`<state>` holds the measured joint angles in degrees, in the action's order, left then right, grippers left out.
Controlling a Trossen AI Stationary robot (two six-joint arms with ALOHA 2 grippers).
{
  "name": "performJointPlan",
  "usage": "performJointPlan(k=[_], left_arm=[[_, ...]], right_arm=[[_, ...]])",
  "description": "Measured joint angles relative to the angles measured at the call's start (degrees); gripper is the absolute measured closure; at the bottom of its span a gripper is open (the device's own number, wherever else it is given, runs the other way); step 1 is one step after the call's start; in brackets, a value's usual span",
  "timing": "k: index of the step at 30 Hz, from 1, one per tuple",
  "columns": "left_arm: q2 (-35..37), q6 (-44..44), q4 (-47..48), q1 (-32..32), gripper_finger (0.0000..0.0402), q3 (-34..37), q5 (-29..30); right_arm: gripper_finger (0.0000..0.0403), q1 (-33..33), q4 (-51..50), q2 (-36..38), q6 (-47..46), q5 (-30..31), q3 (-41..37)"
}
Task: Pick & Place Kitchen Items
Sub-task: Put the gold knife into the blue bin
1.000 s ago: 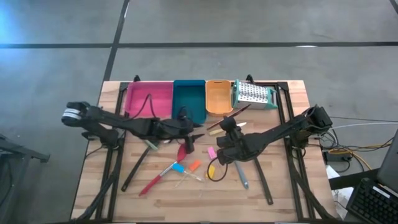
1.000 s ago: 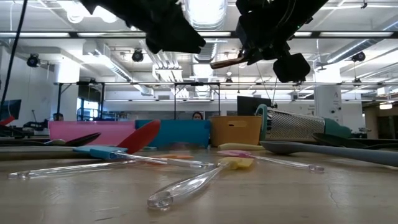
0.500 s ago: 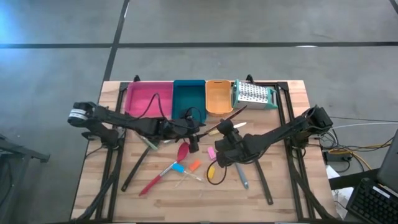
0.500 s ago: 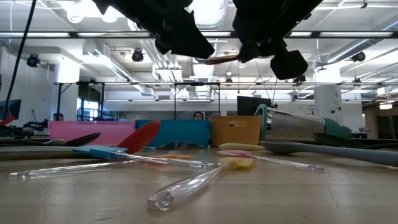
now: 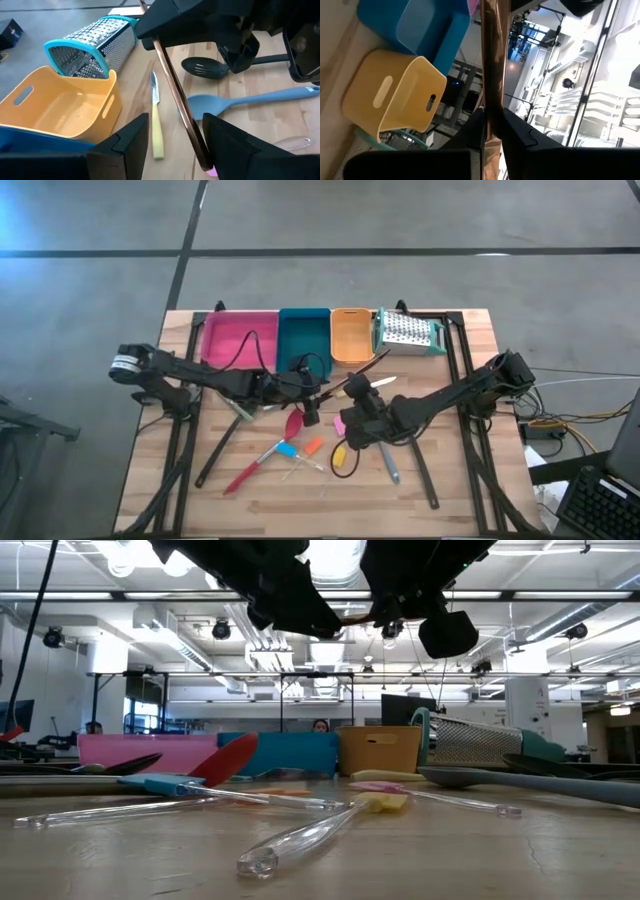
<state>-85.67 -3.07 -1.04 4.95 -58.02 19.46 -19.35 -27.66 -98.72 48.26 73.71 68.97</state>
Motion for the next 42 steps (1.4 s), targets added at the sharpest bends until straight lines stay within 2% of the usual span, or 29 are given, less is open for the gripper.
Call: performJointPlan(k=[3,5,11,12,23,31,35,39,42], left_arm=[[0.01,-0.06,0.02,0.01,0.0224,0.00,-0.02],[0.02,-0.07,0.01,0.01,0.0247,0.00,-0.13],[0.04,-1.05,0.51,-0.06,0.0371,0.09,0.28],[0.07,-1.09,0.64,-0.23,0.0379,0.13,-0.34],[0.07,-1.51,0.85,-0.53,0.0379,0.17,-0.42],[0.11,-1.09,-0.04,-0.74,0.0379,0.07,-0.81],[0.20,-1.19,-0.07,-0.79,0.0379,0.03,-0.28],[0.44,-1.25,-0.70,-0.89,0.0379,-0.15,1.77],[0.42,-1.41,-0.15,-1.40,0.0379,-0.20,2.04]], right_arm=[[0.0374,0.00,0.06,0.00,-0.03,0.00,0.00],[0.0374,0.02,0.14,0.00,-0.03,0.02,0.00],[0.0374,-0.03,0.15,0.00,-0.25,0.44,0.00],[0.0374,-0.10,0.00,0.00,-0.14,0.59,-0.02],[0.0365,-0.26,0.58,0.01,-0.05,0.13,-0.04],[0.0286,-0.98,7.58,0.02,-0.11,-0.71,1.01],[0.0246,-1.01,8.63,0.00,-4.65,-0.42,3.72],[0.0217,-1.01,8.00,-0.16,-12.44,4.63,7.75],[0.0211,-1.14,9.61,0.65,-16.72,7.23,10.07]])
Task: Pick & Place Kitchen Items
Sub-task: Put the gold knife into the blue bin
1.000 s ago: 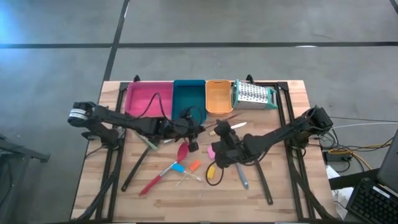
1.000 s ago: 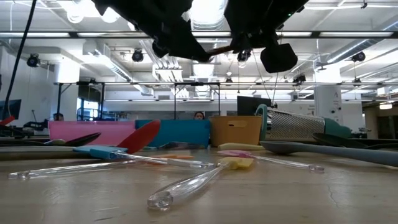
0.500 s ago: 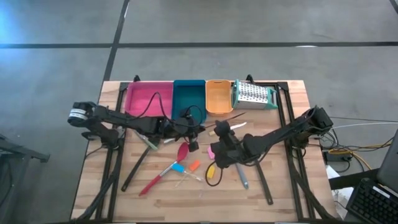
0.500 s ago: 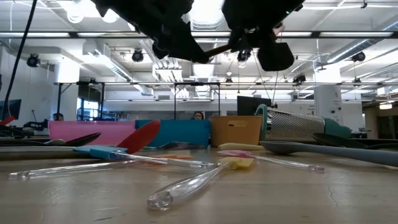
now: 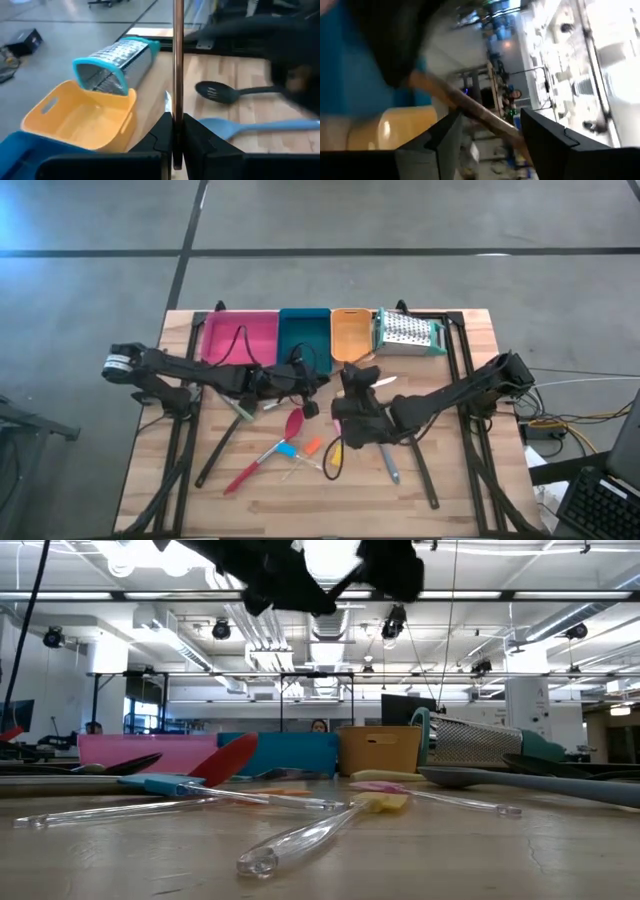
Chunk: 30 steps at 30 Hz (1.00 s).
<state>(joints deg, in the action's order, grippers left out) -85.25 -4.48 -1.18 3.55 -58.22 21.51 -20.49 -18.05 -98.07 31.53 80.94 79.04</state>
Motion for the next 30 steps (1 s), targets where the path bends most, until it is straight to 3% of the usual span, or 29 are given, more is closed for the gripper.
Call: performJointPlan(k=[5,7,15,20,25,30], left_arm=[[-1.18,-0.08,3.48,-0.69,0.0379,0.98,-0.91],[-0.65,-0.10,0.43,-1.29,0.0379,0.27,-0.80],[0.46,-0.27,6.65,-5.72,0.0379,0.61,6.32],[1.59,-2.22,8.57,-9.81,0.0379,2.63,6.53],[2.16,-5.34,7.90,-13.66,0.0379,5.00,6.11],[2.05,-8.07,7.55,-17.97,0.0379,6.30,3.36]], right_arm=[[0.0218,-0.02,0.60,4.04,-4.69,-1.18,2.67],[0.0223,-0.06,-0.31,5.29,-6.50,-3.34,2.71],[0.0245,-0.63,-4.67,17.17,-11.79,-3.93,1.47],[0.0255,-0.65,-22.01,27.32,-30.47,-4.52,-0.35],[0.0263,-0.61,-41.99,35.14,-52.94,-11.78,-3.63],[0.0270,-0.61,-44.60,41.82,-57.93,-14.72,-9.85]])
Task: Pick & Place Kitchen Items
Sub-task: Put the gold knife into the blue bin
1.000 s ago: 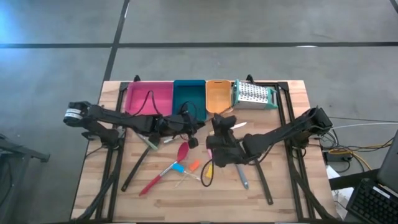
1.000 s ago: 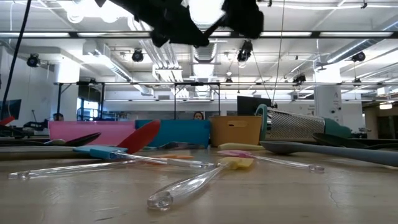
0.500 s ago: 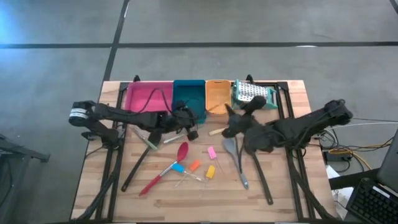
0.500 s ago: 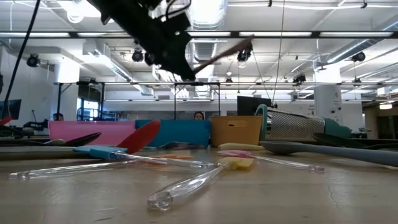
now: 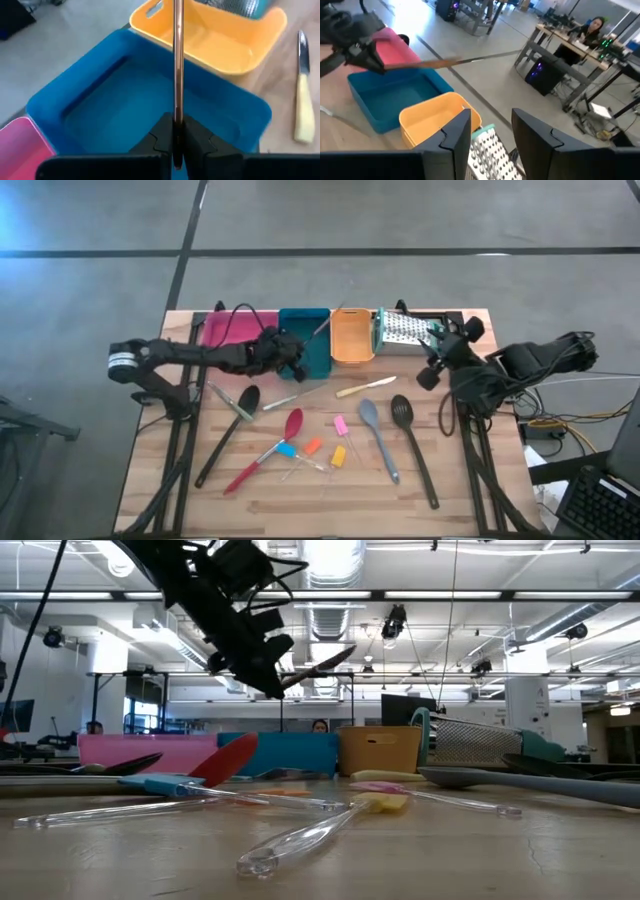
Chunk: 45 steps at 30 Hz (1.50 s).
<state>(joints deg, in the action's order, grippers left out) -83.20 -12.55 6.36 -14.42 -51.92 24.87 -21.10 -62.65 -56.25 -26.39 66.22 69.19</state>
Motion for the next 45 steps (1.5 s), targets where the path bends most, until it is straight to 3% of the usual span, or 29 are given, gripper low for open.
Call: performJointPlan(k=[11,22,30,40,45], left_arm=[[-0.17,-2.95,-1.38,-8.63,0.0379,5.65,-8.22],[-1.92,-11.21,-1.07,-11.73,0.0379,6.65,-15.17],[-6.05,-14.21,11.34,-11.77,0.0379,-0.06,-16.07],[-13.16,-15.16,18.49,-12.03,0.0379,-9.71,-20.65],[-18.04,-15.17,27.84,-12.12,0.0379,-14.56,-20.88]], right_arm=[[0.0275,0.00,2.13,6.57,-0.48,-0.30,-9.62],[0.0275,0.13,6.07,7.74,0.28,1.27,-10.43],[0.0275,0.13,6.12,7.76,0.46,1.25,-9.57],[0.0275,0.11,6.18,7.71,0.46,1.20,-10.35],[0.0275,0.11,6.12,7.74,0.71,1.02,-10.34]])
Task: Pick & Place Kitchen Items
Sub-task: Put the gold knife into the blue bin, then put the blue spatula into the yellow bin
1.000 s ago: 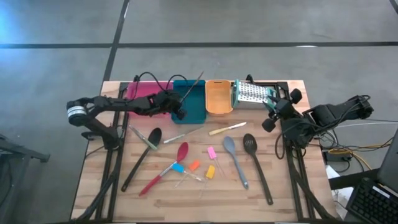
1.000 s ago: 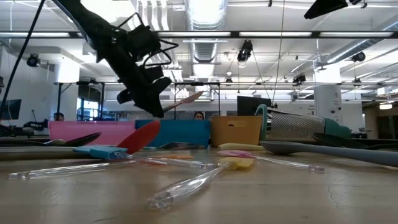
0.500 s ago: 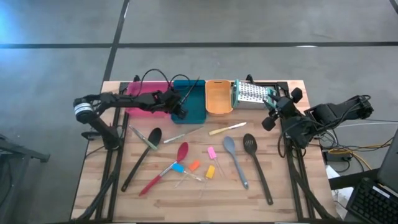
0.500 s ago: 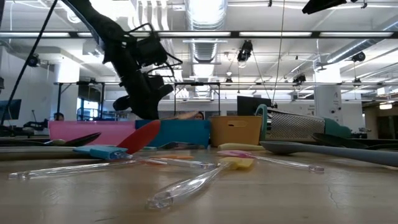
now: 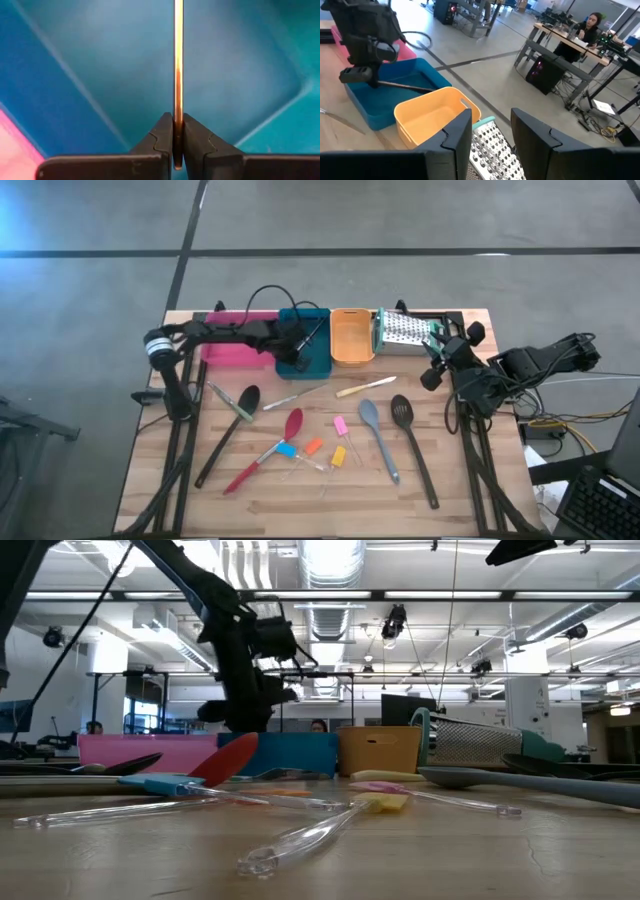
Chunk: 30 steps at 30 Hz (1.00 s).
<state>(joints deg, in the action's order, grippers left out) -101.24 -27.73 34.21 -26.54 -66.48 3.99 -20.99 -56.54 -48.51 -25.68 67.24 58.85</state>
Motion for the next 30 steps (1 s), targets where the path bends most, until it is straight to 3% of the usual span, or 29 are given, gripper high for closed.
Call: performJointPlan(k=[4,11,22,30], left_arm=[[-2.06,-0.43,4.60,0.02,0.0379,-1.90,0.09],[-2.55,0.00,3.73,-0.09,0.0379,-1.79,0.16],[-2.57,5.95,4.53,-0.09,0.0254,-3.75,-0.12],[0.41,6.69,13.71,0.30,0.0231,-8.99,-0.04]], right_arm=[[0.0275,0.00,-0.01,0.00,0.31,-0.06,-0.02],[0.0275,0.00,-0.03,-0.02,0.36,-0.21,-0.04],[0.0275,0.00,-0.08,-0.02,0.36,-0.23,-0.04],[0.0280,0.00,-0.17,-0.02,0.36,-0.28,-0.04]])
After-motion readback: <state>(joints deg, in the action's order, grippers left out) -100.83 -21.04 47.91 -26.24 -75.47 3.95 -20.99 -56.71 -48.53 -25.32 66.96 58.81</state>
